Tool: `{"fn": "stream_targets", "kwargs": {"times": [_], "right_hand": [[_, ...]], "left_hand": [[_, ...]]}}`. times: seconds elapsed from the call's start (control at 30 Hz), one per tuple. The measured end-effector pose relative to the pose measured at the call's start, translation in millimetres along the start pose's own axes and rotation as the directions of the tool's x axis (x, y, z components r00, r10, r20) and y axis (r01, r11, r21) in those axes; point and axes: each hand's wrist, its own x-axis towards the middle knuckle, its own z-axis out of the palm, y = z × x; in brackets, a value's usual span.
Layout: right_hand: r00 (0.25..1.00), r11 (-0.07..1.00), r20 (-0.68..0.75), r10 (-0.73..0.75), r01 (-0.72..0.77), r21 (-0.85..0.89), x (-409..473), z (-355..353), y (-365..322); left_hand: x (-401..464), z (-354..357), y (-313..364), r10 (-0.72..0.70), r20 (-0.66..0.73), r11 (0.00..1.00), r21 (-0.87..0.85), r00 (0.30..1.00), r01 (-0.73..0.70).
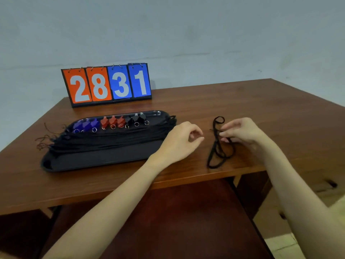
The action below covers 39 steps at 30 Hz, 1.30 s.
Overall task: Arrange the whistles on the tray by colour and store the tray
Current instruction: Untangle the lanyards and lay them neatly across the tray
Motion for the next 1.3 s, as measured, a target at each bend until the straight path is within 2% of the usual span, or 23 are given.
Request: {"fn": "stream_targets", "kwargs": {"times": [0.07, 0.2, 0.27, 0.5, 0.67, 0.77, 0.87, 0.93, 0.97, 1.07, 1.13, 1.3], "right_hand": [[1.0, 1.0, -0.025, -0.017, 0.017, 0.0, -0.5, 2.3, 3.4], [0.978, 0.958, -0.15, -0.145, 0.101, -0.267, 1.7, -0.2, 9.8], [0.967, 0.93, -0.169, -0.192, 0.125, -0.345, 2.7, -2.4, 12.9], [0.926, 0.888, -0.074, -0.369, 0.328, -0.322, -4.2, -3.7, 16.7], [0.912, 0.882, -0.068, -0.404, 0.369, -0.292, -9.5, 0.1, 17.3], [0.903, 0.885, -0.079, -0.423, 0.393, -0.249, -10.5, 1.8, 13.9], [0.889, 0.888, -0.112, -0.443, 0.418, -0.193, -12.3, 7.6, 6.9], [0.886, 0.885, -0.095, -0.453, 0.434, -0.168, -14.4, 11.4, 0.9], [0.888, 0.879, -0.039, -0.458, 0.445, -0.173, -16.4, 12.6, -2.7], [0.838, 0.816, 0.307, -0.451, 0.527, -0.239, -26.2, 17.9, -10.6], [0.786, 0.798, 0.456, -0.417, 0.557, -0.23, -32.9, 26.2, -14.0], [0.764, 0.799, 0.481, -0.43, 0.57, -0.192, -35.5, 49.3, -21.5]], "left_hand": [[6.8, 10.2, 7.6, -0.027, 0.006, 1.0, -0.007, 1.0, 0.027], [20.1, 24.0, 19.1, -0.11, 0.031, 0.994, -0.003, 0.993, 0.11], [25.7, 29.1, 25.2, -0.14, 0.05, 0.99, 0.031, 0.989, 0.138], [25.6, 34.9, 32.4, -0.208, 0.111, 0.977, 0.082, 0.972, 0.199], [16.8, 24.5, 23.0, -0.22, 0.091, 0.971, 0.121, 0.971, 0.208], [14.0, 13.8, 16.5, -0.268, 0.024, 0.963, 0.036, 0.963, 0.267], [14.1, -0.8, 15.6, -0.332, -0.023, 0.932, -0.166, 0.943, 0.324], [13.8, -11.6, 17.2, -0.375, -0.036, 0.871, -0.356, 0.926, 0.339], [13.3, -17.1, 18.7, -0.4, -0.034, 0.82, -0.461, 0.916, 0.34], [11.0, -31.7, 20.4, -0.466, -0.017, 0.614, -0.726, 0.885, 0.31], [8.5, -39.7, 19.9, -0.485, 0.0, 0.474, -0.84, 0.874, 0.263], [2.4, -55.1, 18.6, -0.472, 0.011, 0.261, -0.953, 0.881, 0.152]]}}
